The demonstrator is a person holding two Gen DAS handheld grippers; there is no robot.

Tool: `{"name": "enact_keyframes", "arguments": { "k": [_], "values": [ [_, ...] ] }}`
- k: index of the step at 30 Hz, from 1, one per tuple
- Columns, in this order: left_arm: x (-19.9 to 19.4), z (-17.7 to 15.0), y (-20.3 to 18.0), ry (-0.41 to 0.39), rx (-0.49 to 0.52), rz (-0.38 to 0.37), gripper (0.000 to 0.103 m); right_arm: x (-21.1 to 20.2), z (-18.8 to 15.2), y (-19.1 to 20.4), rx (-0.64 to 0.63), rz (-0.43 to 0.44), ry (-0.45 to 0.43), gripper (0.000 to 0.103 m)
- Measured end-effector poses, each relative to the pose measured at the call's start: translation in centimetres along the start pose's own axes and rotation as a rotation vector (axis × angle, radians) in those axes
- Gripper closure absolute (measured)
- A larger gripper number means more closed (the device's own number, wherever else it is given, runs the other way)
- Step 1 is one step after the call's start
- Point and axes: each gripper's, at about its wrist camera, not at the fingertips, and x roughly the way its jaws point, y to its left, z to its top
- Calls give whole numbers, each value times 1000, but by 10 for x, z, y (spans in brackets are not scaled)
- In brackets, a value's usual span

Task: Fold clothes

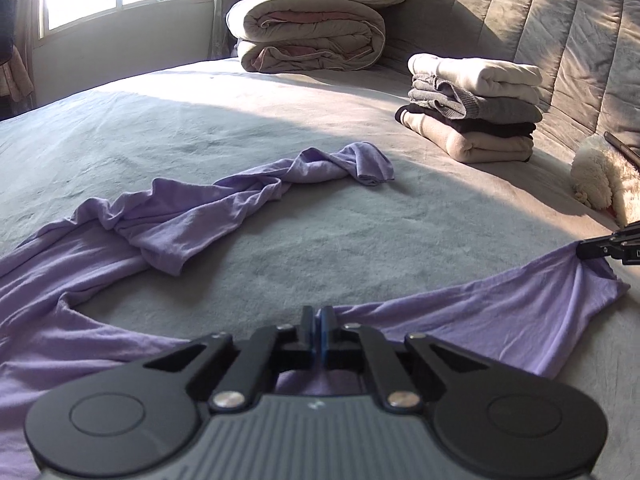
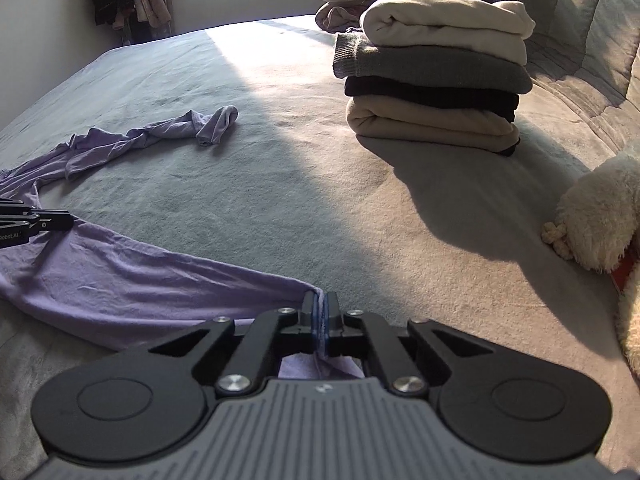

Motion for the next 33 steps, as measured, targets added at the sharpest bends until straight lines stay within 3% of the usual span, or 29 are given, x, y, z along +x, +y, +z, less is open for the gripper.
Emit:
{"name": "enact_keyframes", "arguments": {
  "k": [6, 15, 19, 20, 21, 22, 28, 33],
  "values": [
    [5, 9, 4, -61, -35, 52, 101, 11, 17, 0, 42, -48, -45, 101],
    [23, 12, 12, -50, -81, 78, 100, 42, 28, 10, 52, -113, -23, 101],
    [19, 12, 10, -37, -89, 85, 90, 43, 29, 14, 54, -121, -12, 95],
    [14, 12, 8, -44, -90, 83, 75, 42, 29, 13, 67, -119, -9, 92],
    [7, 12, 7, -60, -88, 74, 61, 40, 29, 12, 82, -115, -6, 89],
    [1, 11, 5, -75, -84, 61, 57, 39, 28, 10, 97, -112, -3, 89],
    [-26, -1, -16, -82, -60, -54, 57, 26, 17, -18, 191, -180, -12, 89],
    [-40, -19, -45, -92, -16, -215, 57, 9, 0, -48, 301, -177, -4, 89]
  ]
}}
